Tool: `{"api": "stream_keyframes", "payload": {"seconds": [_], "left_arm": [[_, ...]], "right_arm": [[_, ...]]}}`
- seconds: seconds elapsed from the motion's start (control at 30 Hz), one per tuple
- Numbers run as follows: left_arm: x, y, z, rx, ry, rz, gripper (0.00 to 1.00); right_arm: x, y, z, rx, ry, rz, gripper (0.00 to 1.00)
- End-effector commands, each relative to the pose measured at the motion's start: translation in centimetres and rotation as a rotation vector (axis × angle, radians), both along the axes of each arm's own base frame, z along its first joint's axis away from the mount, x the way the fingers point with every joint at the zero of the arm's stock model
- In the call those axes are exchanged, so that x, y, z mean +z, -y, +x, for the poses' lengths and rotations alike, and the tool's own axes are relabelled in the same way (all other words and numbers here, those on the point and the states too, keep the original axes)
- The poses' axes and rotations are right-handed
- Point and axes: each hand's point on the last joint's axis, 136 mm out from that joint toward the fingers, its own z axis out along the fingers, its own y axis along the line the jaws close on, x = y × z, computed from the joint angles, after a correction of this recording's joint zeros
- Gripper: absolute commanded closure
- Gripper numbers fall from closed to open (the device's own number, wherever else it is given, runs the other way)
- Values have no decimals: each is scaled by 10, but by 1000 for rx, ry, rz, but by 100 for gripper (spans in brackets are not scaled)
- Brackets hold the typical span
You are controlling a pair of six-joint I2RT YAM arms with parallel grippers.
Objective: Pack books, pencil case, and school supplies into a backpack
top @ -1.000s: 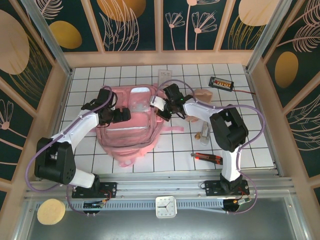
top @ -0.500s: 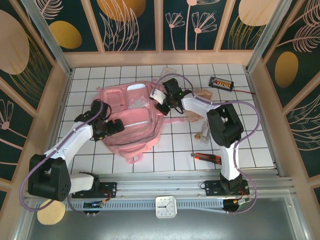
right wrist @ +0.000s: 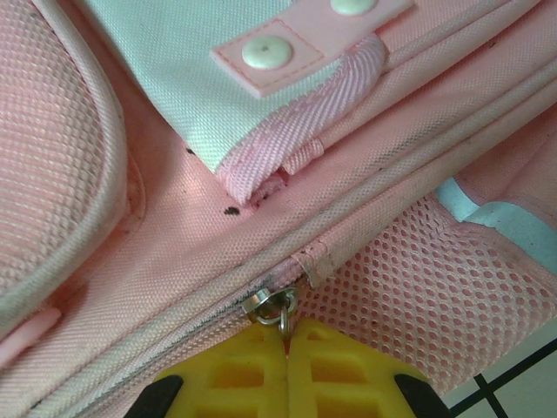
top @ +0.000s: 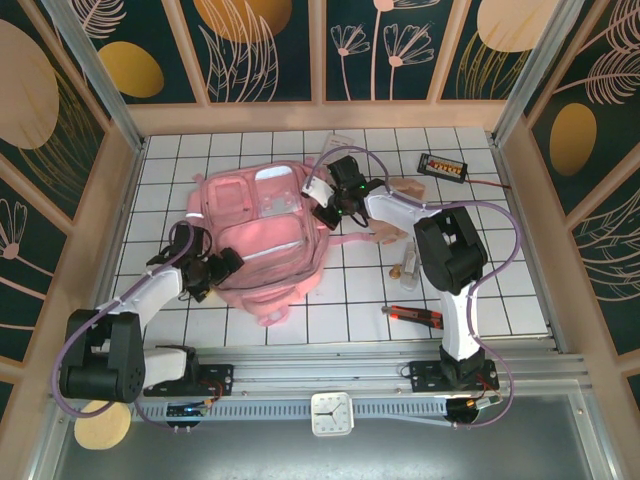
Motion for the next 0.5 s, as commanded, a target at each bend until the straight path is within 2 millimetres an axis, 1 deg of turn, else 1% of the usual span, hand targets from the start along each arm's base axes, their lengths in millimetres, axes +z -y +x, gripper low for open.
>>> {"api": "stream_keyframes", "payload": {"seconds": [0.0,0.03,0.07,0.13,0.23,0.33,0.47], "left_arm": [[-10,16,7,39,20,-113,37],[-12,17,8,41,20,-120,79],[-13,18,9,49,16,-131,100],[-8,19,15,82,55,-163,100],[11,12,28,161,150,-168,100],[22,7,35,201,191,-169,100],[31,2,41,222,226,-148,100]], "right_arm": [[15,-6,7,-10,9,60,100],[14,-6,6,-8,5,58,100],[13,-5,5,-10,0,56,100],[12,-2,0,-13,-12,46,100],[12,7,-13,-11,-44,23,100],[12,14,-38,46,-62,-14,100],[2,31,-70,133,-21,-136,100]]}}
